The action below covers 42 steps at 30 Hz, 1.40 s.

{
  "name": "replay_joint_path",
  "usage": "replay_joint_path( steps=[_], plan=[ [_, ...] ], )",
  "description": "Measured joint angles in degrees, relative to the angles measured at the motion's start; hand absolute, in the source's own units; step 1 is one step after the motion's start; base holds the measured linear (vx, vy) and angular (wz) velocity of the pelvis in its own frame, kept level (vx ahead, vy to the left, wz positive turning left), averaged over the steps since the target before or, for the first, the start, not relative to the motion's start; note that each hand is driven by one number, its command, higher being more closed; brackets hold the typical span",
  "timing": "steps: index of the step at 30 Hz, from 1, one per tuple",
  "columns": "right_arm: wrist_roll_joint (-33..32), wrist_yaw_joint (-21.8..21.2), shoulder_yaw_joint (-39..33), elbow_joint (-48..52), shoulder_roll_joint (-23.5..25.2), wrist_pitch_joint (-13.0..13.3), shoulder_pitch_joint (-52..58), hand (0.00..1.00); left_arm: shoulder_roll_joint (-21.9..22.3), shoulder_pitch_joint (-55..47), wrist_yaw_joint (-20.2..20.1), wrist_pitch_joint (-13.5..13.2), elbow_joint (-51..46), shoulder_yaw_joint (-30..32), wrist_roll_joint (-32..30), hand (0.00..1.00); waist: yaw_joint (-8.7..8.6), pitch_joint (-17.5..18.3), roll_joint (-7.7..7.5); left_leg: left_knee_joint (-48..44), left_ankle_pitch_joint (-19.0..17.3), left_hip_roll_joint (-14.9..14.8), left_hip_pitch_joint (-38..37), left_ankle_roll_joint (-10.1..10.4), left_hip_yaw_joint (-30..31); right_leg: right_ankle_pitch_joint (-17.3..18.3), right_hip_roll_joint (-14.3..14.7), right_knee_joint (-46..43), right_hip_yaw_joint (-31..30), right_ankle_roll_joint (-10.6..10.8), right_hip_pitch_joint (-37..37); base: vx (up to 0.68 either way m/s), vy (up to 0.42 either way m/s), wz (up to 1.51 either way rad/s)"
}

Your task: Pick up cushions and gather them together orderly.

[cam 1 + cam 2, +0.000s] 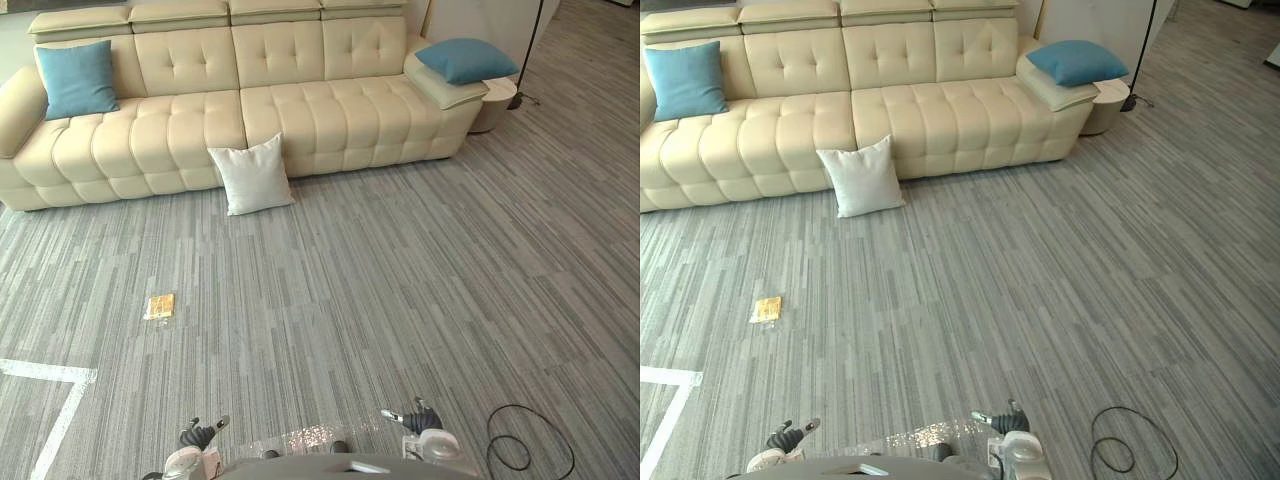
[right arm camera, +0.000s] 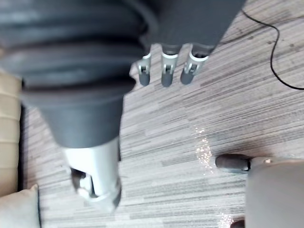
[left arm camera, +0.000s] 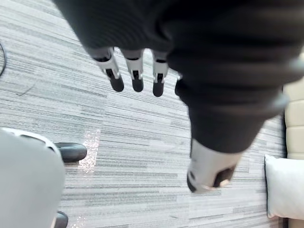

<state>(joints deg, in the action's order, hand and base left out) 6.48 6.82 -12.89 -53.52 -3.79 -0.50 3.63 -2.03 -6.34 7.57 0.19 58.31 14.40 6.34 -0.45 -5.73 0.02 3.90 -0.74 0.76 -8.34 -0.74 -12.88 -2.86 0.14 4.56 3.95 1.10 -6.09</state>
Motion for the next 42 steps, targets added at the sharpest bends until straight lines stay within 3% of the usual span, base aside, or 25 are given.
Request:
replay_joint_path(
  steps=[10, 21, 42],
  plan=[
    [0.1, 0.0, -6.0, -3.7, 0.5, -1.3, 1.0, 0.0, 0.2, -0.8, -0.3, 1.1, 2.1, 4.7, -3.3, 0.0, 0.82, 0.0, 0.07, 0.9, 0.2, -0.1, -0.9, 0.1, -0.8, 0.2, 0.0, 0.0, 0.1, 0.2, -0.6, -0.01, -0.004, -0.01],
    [-3.2, 0.0, -8.1, -3.9, 1.0, -1.8, 2.3, 0.0, 0.3, -1.5, -0.3, 1.2, 2.0, 4.5, -4.2, 0.0, 2.11, 0.0, -0.08, 0.9, 0.3, 0.0, -0.5, 0.0, 0.6, 0.7, -0.2, 0.0, 2.2, 0.6, -0.9, -0.02, -0.017, 0.08],
    [-11.3, 1.3, -10.9, -5.9, 1.6, -1.0, 2.8, 0.0, -0.1, -1.3, -0.4, 1.2, 1.9, 3.4, -4.4, 0.0, 2.39, 0.1, -0.48, 1.0, 0.6, 0.4, 0.4, -0.1, 2.2, 1.0, -0.7, 0.3, 4.2, 0.7, -0.9, -0.02, -0.011, 0.04]
  ],
)
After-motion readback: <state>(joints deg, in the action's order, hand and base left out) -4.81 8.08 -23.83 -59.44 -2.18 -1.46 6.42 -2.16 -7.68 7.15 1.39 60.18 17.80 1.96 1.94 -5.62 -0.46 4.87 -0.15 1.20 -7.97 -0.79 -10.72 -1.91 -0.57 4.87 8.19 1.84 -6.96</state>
